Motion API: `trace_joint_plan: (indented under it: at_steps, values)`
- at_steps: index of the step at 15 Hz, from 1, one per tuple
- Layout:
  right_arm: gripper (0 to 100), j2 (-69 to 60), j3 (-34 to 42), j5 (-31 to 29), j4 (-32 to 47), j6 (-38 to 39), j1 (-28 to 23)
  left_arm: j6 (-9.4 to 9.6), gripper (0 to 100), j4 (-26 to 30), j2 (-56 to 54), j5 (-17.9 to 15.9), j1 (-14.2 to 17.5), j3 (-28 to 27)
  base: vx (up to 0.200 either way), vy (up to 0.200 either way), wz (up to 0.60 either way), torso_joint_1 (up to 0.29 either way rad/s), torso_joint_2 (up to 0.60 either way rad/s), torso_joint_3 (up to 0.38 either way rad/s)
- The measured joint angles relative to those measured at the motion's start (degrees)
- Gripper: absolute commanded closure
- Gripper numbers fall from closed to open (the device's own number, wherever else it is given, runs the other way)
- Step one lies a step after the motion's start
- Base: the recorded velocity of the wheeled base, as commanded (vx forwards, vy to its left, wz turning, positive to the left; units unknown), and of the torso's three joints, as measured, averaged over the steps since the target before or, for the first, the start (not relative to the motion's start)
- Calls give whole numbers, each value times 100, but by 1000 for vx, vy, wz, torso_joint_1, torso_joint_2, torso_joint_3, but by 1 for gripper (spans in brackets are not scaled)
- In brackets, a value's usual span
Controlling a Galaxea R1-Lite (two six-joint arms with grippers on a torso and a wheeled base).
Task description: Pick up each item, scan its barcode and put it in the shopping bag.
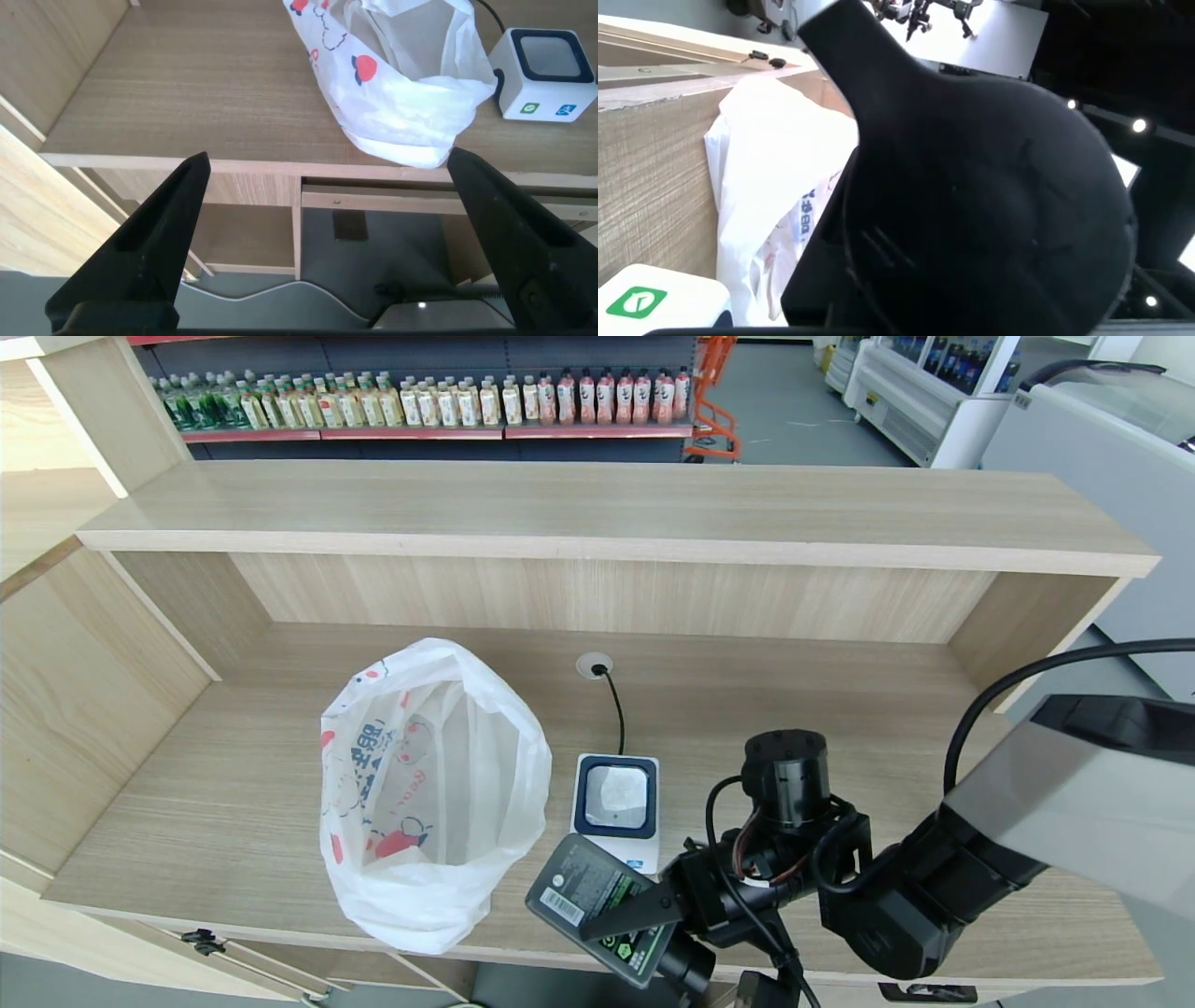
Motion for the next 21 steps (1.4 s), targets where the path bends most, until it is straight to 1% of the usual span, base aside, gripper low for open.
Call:
trace_joint_plan:
  at_steps: [3,4,6,8,9,10,12,13,14,15,16,19,20,21]
  values:
    - [100,18,-15,0,-5,132,13,0,0,0,0,0,0,0,0,0,0,0,0,0]
    - [100,7,-20,-2,-2,323,13,-2,0,0,0,1,0,0,0,0,0,0,0,0]
    - [100,-129,-6,-148,2,1402,39,0,0,0,0,1,0,0,0,0,0,0,0,0]
    - [100,-496,91,-567,-30,2811,83,-2,0,0,0,1,0,0,0,0,0,0,0,0]
    - [100,-736,138,-681,-49,3343,105,-2,0,0,0,0,0,0,0,0,0,0,0,0]
    - [100,-1020,210,-621,2,3879,116,0,0,0,0,0,0,0,0,0,0,0,0,0]
    - [100,-1659,369,-304,397,4858,179,-2,0,0,0,0,0,0,0,0,0,0,0,0]
    - [100,-1944,377,-396,699,5559,188,0,0,0,0,1,0,0,0,0,0,0,0,0]
    - [100,-2253,324,-708,953,6499,140,0,0,0,0,1,0,0,0,0,0,0,0,0]
    - [100,-2539,295,-1182,1086,7356,60,0,0,0,0,0,0,0,0,0,0,0,0,0]
    - [100,-2820,313,-1822,1156,8313,-26,-2,0,0,0,0,0,0,0,0,0,0,0,0]
    - [100,-3534,567,-4234,1319,12392,-262,0,0,0,0,1,0,0,0,0,0,0,0,0]
    - [100,-3705,639,-4930,1503,13818,-317,0,0,0,0,1,0,0,0,0,0,0,0,0]
    - [100,-3829,697,-5458,1754,14780,-384,0,0,0,0,0,0,0,0,0,0,0,0,0]
